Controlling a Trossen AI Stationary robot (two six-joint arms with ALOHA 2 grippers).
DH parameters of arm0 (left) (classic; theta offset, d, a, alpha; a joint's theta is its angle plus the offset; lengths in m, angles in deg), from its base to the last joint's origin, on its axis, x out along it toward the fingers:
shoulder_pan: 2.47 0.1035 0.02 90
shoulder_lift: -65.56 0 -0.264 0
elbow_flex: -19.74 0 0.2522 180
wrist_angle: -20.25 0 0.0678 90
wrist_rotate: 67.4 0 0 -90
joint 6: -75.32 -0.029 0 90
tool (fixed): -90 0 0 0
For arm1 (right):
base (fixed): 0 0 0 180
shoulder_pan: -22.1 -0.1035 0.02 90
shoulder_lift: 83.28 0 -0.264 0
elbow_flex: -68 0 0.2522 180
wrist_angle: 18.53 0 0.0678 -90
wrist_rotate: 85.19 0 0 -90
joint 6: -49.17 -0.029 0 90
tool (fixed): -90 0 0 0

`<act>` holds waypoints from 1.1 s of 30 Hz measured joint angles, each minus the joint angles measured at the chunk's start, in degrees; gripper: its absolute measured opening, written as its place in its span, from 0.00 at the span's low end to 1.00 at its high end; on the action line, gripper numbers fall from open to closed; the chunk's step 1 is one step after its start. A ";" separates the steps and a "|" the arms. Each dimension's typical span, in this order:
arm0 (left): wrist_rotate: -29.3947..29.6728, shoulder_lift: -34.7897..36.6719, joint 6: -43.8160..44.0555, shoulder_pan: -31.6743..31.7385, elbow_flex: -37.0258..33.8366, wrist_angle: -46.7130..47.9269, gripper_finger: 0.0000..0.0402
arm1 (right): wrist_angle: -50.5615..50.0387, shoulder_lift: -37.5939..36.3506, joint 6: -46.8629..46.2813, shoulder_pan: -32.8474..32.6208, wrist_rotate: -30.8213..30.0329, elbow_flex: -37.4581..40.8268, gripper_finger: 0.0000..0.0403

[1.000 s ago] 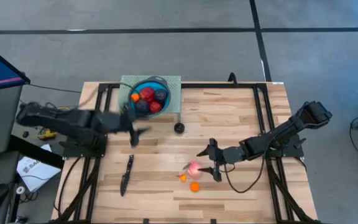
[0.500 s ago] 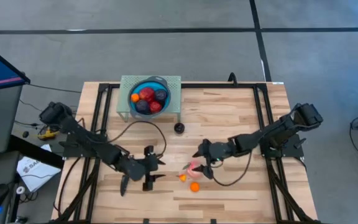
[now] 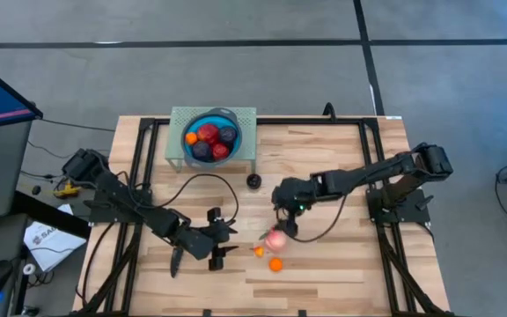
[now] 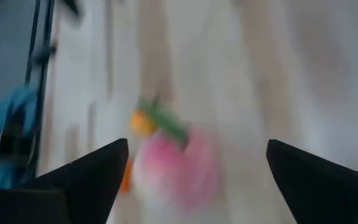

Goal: Pick & Place Fruit
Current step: Put the pink peach into the blue strainer bowl on the shelf

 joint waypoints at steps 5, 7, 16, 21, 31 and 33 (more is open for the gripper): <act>0.13 0.00 0.00 0.00 0.00 -0.09 0.50 | -3.61 2.04 -1.15 -3.30 0.92 -0.38 0.99; 0.14 0.00 -0.02 0.00 0.00 -0.26 0.50 | -3.47 3.63 -2.55 -5.06 0.78 -0.22 0.98; 0.14 0.00 -0.15 0.00 0.00 -0.54 0.48 | 6.46 12.88 -9.80 -9.95 -2.98 -0.14 0.99; -0.28 0.00 0.10 0.00 0.00 -0.72 0.47 | 13.73 15.26 -9.23 -10.96 -3.39 -0.17 0.99; -13.10 -2.31 7.52 -0.04 -0.04 0.07 0.47 | 14.54 15.05 -5.13 -9.81 -9.37 -0.22 0.99; -9.91 -3.80 7.54 0.20 -0.04 0.12 0.47 | 13.16 14.29 -3.31 -8.85 -9.75 -0.21 0.99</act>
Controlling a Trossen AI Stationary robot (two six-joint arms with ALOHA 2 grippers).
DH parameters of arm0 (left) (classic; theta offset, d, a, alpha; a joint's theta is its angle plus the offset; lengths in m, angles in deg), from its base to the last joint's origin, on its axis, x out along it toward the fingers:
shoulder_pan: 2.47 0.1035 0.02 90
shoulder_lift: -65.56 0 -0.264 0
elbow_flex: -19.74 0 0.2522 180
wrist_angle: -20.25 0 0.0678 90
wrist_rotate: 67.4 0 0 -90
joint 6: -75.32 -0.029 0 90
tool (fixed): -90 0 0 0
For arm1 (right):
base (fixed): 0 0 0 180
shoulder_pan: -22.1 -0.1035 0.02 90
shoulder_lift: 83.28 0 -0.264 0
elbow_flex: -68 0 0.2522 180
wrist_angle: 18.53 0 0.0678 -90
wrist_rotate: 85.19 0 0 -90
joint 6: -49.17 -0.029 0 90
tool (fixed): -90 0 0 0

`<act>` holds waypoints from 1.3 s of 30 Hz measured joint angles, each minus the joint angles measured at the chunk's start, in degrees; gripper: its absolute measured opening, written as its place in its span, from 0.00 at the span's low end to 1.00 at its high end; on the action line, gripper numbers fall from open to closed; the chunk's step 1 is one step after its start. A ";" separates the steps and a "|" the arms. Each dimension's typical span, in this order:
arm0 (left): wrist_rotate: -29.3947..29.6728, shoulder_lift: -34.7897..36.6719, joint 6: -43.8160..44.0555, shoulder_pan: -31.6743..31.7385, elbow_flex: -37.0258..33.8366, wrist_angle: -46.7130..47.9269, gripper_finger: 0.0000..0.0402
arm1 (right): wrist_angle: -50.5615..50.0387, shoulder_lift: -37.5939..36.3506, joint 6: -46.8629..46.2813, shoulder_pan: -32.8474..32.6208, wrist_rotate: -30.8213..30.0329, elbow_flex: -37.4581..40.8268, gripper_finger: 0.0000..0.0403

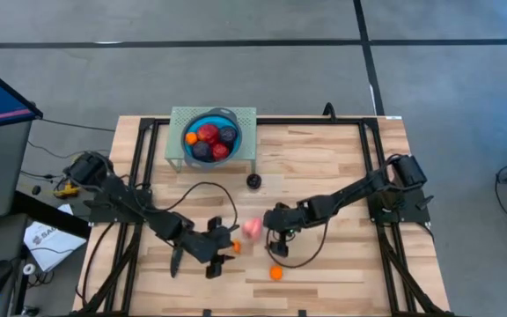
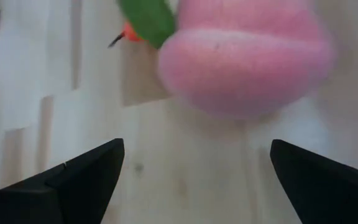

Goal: Pick & Place Fruit
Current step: Put the pink peach into the blue strainer bowl on the shelf

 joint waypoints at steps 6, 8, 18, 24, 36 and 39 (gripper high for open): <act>1.78 -4.85 0.00 3.84 0.00 -0.31 0.47 | -4.52 -3.46 12.92 1.04 -5.11 0.00 0.99; 2.36 -6.05 -0.06 5.45 0.00 -0.33 0.47 | -5.50 -3.91 20.34 0.91 -9.23 -0.02 0.99; 4.50 -7.74 -6.17 10.03 0.00 -7.50 0.47 | -0.81 2.07 41.24 2.73 -13.92 0.02 0.97; 4.50 -7.74 -6.73 11.95 0.00 -7.82 0.47 | 2.85 3.15 38.70 3.66 -14.59 -0.02 0.94; 5.54 -7.72 -9.08 13.37 -0.03 -8.66 0.47 | 7.10 3.26 41.69 4.16 -14.78 0.20 0.86; 5.64 -7.63 -9.07 13.37 -0.04 -8.73 0.47 | 7.13 3.26 41.36 3.98 -14.79 0.20 0.84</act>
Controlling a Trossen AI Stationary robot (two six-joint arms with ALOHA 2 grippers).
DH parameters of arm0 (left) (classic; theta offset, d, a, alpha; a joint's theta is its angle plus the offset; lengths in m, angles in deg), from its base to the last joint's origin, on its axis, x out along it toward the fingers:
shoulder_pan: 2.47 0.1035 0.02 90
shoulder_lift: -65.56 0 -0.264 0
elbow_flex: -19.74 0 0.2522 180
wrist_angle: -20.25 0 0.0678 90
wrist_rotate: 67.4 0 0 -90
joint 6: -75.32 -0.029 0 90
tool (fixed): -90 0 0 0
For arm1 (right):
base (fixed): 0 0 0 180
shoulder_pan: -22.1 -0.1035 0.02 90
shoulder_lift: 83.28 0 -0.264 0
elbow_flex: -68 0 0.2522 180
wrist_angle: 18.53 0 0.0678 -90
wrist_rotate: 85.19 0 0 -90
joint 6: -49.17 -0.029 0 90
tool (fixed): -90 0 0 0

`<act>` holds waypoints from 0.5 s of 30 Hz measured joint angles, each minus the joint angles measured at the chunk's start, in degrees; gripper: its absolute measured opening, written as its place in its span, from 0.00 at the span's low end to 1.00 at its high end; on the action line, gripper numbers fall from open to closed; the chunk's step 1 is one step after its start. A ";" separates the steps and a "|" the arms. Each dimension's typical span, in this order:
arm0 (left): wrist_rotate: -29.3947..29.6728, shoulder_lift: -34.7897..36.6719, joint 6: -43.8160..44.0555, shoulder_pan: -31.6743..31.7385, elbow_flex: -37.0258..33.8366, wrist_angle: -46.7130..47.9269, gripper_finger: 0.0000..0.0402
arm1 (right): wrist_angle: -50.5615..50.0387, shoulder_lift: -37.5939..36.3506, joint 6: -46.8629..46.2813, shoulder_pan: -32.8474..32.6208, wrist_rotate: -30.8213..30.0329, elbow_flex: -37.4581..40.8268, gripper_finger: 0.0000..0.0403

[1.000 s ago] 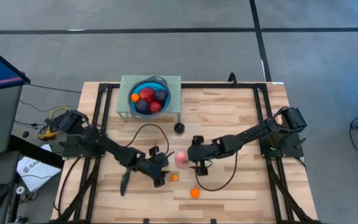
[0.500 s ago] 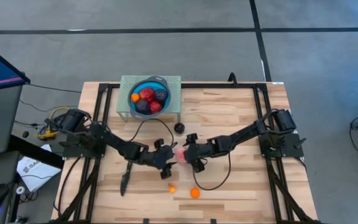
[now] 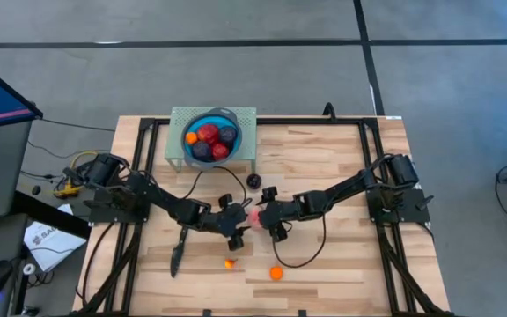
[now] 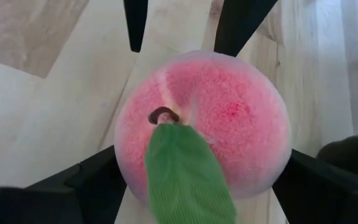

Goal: Pick & Place Fruit
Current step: Put the pink peach into the blue strainer bowl on the shelf

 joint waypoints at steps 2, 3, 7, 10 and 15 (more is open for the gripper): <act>-0.37 1.11 0.00 -0.23 -0.08 0.27 0.47 | 0.21 -0.14 -1.58 -0.37 0.00 -0.02 0.83; -0.94 2.13 0.01 -0.44 -0.09 0.65 0.47 | -0.13 -0.74 -2.64 -0.67 0.13 -0.08 0.83; -1.52 8.69 -0.15 -1.28 -0.01 3.63 0.47 | -1.95 -3.40 -6.06 -2.14 0.52 -0.37 0.82; -1.08 15.71 0.02 -1.91 0.18 8.78 0.47 | -3.56 -6.51 -7.84 -3.04 0.55 -0.28 0.82; -0.84 28.71 0.24 -4.76 0.13 14.25 0.47 | -2.87 -14.15 -10.41 -2.20 0.57 -1.23 0.82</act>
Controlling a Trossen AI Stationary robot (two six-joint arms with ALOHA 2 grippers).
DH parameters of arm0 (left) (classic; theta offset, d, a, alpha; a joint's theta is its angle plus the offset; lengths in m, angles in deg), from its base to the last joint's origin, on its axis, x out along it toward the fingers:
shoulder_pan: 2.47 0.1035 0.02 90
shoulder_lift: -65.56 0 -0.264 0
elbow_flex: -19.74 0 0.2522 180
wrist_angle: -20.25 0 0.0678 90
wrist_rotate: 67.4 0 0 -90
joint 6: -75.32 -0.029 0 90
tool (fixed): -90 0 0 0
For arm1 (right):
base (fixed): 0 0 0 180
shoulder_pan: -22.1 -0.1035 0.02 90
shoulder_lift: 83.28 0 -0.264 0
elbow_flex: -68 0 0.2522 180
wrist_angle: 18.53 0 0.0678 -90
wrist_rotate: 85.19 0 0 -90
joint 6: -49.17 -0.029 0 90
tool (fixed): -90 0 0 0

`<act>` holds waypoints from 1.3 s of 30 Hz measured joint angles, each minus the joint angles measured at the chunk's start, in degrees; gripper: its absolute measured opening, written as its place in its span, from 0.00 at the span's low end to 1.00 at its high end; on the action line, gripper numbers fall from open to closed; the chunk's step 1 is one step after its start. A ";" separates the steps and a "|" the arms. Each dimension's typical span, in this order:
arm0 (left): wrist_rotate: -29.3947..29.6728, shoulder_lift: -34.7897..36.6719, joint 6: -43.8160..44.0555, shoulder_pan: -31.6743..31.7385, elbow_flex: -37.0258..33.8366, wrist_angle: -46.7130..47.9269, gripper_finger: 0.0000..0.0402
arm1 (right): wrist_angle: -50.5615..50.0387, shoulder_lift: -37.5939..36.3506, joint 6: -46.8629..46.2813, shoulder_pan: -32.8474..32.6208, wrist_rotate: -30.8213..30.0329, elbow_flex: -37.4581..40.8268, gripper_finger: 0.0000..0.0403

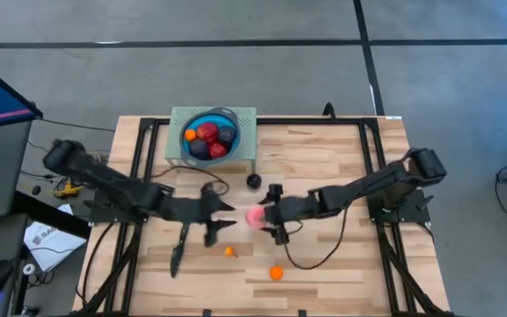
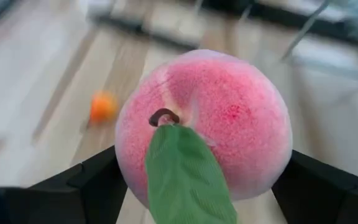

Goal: Pick & Place Fruit
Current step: Put the pink peach into the blue strainer bowl on the shelf

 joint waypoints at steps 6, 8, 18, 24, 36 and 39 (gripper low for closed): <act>11.16 14.11 0.15 -8.13 -0.02 3.72 0.47 | 0.40 -4.87 -0.14 7.52 0.45 -10.05 0.82; 17.06 17.41 -0.07 -11.53 -0.02 4.37 0.47 | -0.12 -3.86 0.59 11.63 3.68 -14.35 0.82; 36.03 22.74 -4.84 -19.93 -0.02 4.99 0.47 | -0.94 13.60 1.01 29.22 13.96 -37.34 0.83; 36.90 21.19 -4.92 -20.02 -0.04 5.36 0.47 | -7.89 23.75 -3.69 34.61 18.98 -48.78 0.84; 36.93 18.04 -4.77 -20.02 -0.08 5.34 0.47 | -17.26 29.93 -4.71 36.09 21.39 -55.40 0.87; 36.96 18.07 -4.75 -20.02 -0.08 5.27 0.47 | -17.49 29.57 -4.59 36.09 21.42 -55.34 0.89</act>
